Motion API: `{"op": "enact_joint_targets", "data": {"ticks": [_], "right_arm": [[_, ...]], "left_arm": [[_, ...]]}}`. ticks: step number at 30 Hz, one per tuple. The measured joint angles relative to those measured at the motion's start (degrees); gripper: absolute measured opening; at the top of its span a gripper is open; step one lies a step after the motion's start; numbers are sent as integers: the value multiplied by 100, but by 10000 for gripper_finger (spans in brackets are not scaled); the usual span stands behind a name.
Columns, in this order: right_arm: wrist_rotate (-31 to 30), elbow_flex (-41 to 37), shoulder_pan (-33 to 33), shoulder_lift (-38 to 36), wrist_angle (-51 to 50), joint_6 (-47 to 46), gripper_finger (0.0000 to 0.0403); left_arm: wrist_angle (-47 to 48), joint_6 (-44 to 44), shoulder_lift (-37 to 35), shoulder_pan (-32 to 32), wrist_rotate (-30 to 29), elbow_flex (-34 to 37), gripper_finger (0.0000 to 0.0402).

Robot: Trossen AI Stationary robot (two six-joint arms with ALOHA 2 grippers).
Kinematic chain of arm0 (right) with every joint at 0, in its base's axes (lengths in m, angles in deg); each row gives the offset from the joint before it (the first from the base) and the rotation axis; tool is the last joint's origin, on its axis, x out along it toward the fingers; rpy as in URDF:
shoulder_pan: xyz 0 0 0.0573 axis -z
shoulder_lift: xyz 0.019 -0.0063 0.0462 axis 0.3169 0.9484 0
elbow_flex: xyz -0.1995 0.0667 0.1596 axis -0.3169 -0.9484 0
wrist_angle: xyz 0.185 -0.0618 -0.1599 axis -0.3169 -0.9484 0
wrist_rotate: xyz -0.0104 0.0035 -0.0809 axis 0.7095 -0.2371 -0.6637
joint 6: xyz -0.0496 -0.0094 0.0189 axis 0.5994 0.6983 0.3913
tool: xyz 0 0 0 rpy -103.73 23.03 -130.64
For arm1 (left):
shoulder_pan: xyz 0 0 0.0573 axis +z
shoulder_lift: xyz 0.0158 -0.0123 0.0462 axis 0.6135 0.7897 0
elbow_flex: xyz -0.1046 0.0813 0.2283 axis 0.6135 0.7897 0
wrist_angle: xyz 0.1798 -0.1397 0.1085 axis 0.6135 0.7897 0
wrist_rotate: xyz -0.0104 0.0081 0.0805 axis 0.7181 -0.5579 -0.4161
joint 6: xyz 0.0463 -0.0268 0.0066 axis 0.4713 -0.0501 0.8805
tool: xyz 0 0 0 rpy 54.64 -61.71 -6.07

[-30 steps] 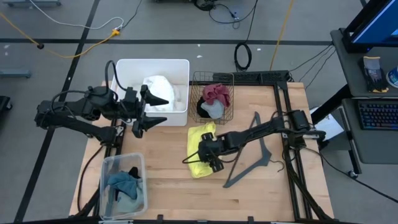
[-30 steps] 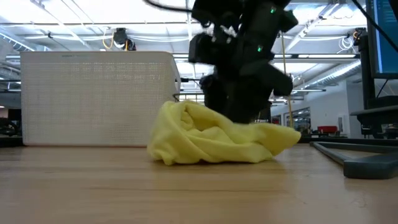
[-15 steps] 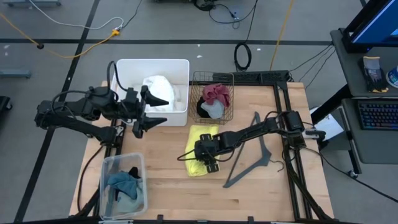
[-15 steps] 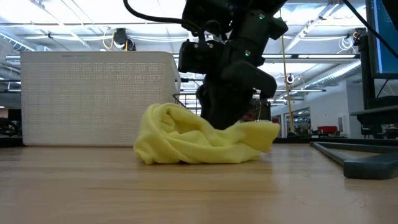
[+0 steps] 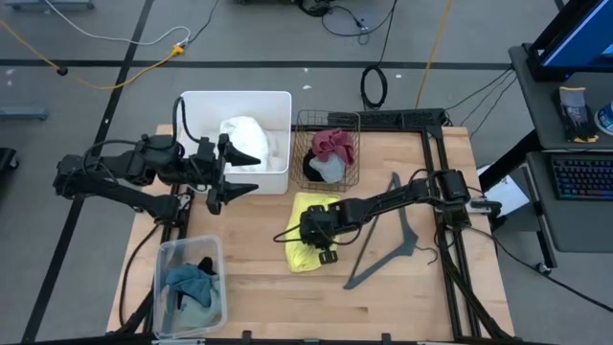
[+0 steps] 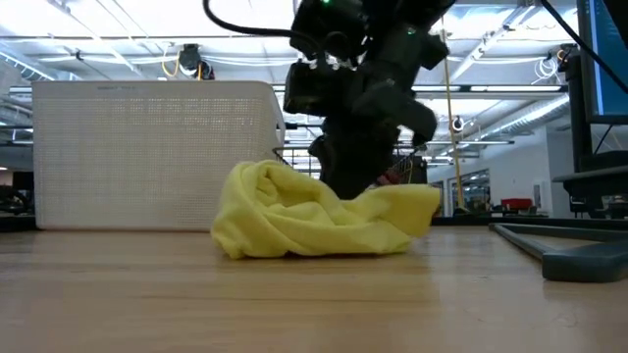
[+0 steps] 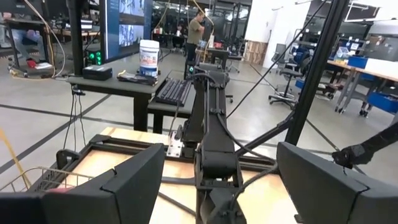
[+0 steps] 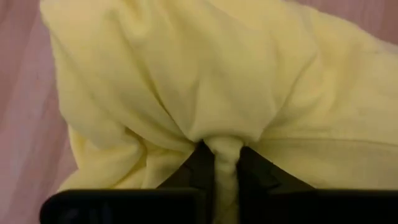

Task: Pick & Place Cloths
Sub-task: Put the yellow shirt into the white bin

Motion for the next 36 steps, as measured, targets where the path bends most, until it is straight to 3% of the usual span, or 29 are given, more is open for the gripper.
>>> {"op": "enact_joint_targets", "data": {"ticks": [11, 19, 36], "right_arm": [[80, -30, 81, -1608, 265, -14, 26], [-65, -24, 62, -2751, 798, -101, 26], [-277, -13, 140, -4023, 1718, -631, 26]], "left_arm": [[74, -68, 212, 0, -13, 2, 310], [58, -735, 453, 15, -52, 2, 310], [-435, -372, 680, -330, -42, 3, 310]]}}
